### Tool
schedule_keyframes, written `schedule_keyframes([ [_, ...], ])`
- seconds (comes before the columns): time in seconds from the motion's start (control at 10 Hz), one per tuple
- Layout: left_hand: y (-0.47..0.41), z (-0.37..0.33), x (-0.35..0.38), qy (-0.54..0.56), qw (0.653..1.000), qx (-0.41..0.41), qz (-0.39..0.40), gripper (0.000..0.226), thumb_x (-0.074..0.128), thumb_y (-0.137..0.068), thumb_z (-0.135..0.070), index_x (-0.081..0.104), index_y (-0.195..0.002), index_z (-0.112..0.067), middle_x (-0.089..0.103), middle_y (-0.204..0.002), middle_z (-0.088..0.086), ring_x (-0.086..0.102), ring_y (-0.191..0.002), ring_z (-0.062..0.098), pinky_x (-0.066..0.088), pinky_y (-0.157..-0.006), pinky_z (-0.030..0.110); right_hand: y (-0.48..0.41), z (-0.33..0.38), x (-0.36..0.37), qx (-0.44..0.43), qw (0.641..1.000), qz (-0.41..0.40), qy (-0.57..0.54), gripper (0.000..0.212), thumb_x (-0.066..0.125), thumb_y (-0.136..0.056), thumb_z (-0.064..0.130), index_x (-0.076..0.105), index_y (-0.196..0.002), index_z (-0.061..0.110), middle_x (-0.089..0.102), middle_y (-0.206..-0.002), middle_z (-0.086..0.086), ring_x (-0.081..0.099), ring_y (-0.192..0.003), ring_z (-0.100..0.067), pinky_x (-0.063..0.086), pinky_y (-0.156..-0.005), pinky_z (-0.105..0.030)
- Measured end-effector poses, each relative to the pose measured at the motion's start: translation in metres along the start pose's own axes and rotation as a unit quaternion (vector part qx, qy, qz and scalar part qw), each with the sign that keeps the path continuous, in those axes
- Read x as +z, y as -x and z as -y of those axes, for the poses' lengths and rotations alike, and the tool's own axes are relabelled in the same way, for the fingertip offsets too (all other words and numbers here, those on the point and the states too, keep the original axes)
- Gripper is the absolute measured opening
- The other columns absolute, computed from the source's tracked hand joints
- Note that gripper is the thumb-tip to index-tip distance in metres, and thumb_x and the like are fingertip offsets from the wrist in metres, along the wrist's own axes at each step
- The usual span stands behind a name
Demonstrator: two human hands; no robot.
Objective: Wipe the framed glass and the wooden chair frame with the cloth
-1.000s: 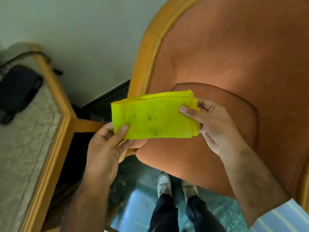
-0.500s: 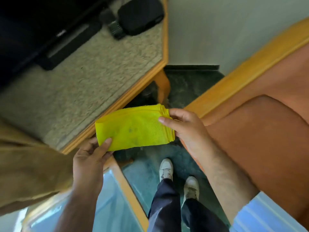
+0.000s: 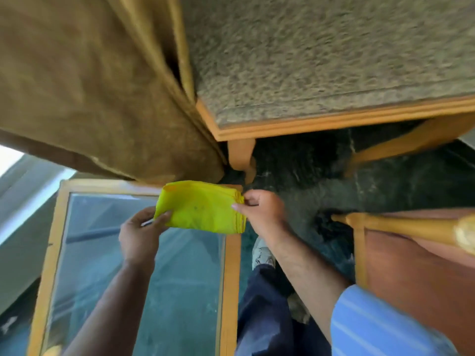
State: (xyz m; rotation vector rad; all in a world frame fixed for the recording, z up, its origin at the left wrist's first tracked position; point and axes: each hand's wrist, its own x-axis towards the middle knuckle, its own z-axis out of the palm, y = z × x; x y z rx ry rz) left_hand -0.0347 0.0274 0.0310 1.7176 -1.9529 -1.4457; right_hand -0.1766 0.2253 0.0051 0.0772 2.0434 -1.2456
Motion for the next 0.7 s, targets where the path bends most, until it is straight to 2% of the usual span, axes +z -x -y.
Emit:
schedule_keyframes([
  [0.1, -0.022, 0.015, 0.005, -0.157, 0.987, 0.032, -0.031, 0.02, 0.082, -0.082, -0.017, 0.08, -0.099, -0.007, 0.073, -0.082, 0.013, 0.073, -0.086, 0.031, 0.055, -0.073, 0.033, -0.022, -0.009, 0.024, 0.017, 1.0, -0.003, 0.021, 0.024, 0.087, -0.079, 0.011, 0.077, -0.099, 0.003, 0.081, -0.099, -0.016, 0.077, -0.091, -0.028, 0.061, -0.083, -0.036],
  [0.2, -0.044, 0.031, 0.019, -0.331, 0.937, 0.115, 0.009, 0.019, 0.081, -0.083, -0.021, 0.08, -0.097, -0.008, 0.08, -0.092, 0.02, 0.073, -0.095, 0.041, 0.048, -0.077, 0.04, -0.044, -0.018, 0.041, 0.029, 0.997, -0.033, 0.065, 0.022, 0.089, -0.077, 0.014, 0.077, -0.096, 0.008, 0.081, -0.097, -0.011, 0.076, -0.086, -0.023, 0.06, -0.077, -0.031],
  [0.4, -0.067, 0.056, 0.028, -0.349, 0.931, 0.102, 0.006, 0.02, 0.077, -0.082, -0.013, 0.077, -0.099, -0.003, 0.077, -0.103, 0.026, 0.069, -0.1, 0.045, 0.051, -0.083, 0.041, -0.054, -0.04, 0.064, 0.015, 0.984, -0.064, 0.166, 0.02, 0.09, -0.076, 0.02, 0.076, -0.086, 0.011, 0.08, -0.085, -0.009, 0.071, -0.074, -0.022, 0.053, -0.063, -0.027],
  [0.5, -0.065, 0.063, 0.03, -0.36, 0.93, 0.07, 0.013, 0.019, 0.078, -0.083, -0.015, 0.076, -0.099, -0.004, 0.076, -0.105, 0.026, 0.068, -0.102, 0.045, 0.051, -0.083, 0.041, -0.055, -0.046, 0.07, -0.001, 0.976, -0.061, 0.207, 0.021, 0.089, -0.077, 0.022, 0.074, -0.087, 0.011, 0.08, -0.087, -0.011, 0.072, -0.076, -0.025, 0.054, -0.063, -0.029],
  [0.6, -0.077, 0.058, 0.032, -0.377, 0.926, -0.01, 0.014, 0.021, 0.077, -0.085, -0.025, 0.074, -0.103, -0.015, 0.074, -0.114, 0.02, 0.068, -0.109, 0.041, 0.052, -0.084, 0.04, -0.048, -0.051, 0.073, -0.064, 0.949, -0.107, 0.29, 0.044, 0.089, -0.076, 0.031, 0.066, -0.11, 0.015, 0.075, -0.109, -0.011, 0.068, -0.101, -0.032, 0.057, -0.077, -0.04],
  [0.7, -0.08, 0.052, 0.027, -0.412, 0.911, -0.025, 0.019, 0.034, 0.077, -0.084, -0.035, 0.069, -0.112, -0.017, 0.07, -0.125, 0.017, 0.065, -0.119, 0.038, 0.052, -0.09, 0.044, -0.04, -0.049, 0.072, -0.149, 0.892, -0.117, 0.411, 0.074, 0.084, -0.078, 0.044, 0.053, -0.137, 0.014, 0.062, -0.138, -0.013, 0.056, -0.13, -0.033, 0.05, -0.101, -0.044],
])
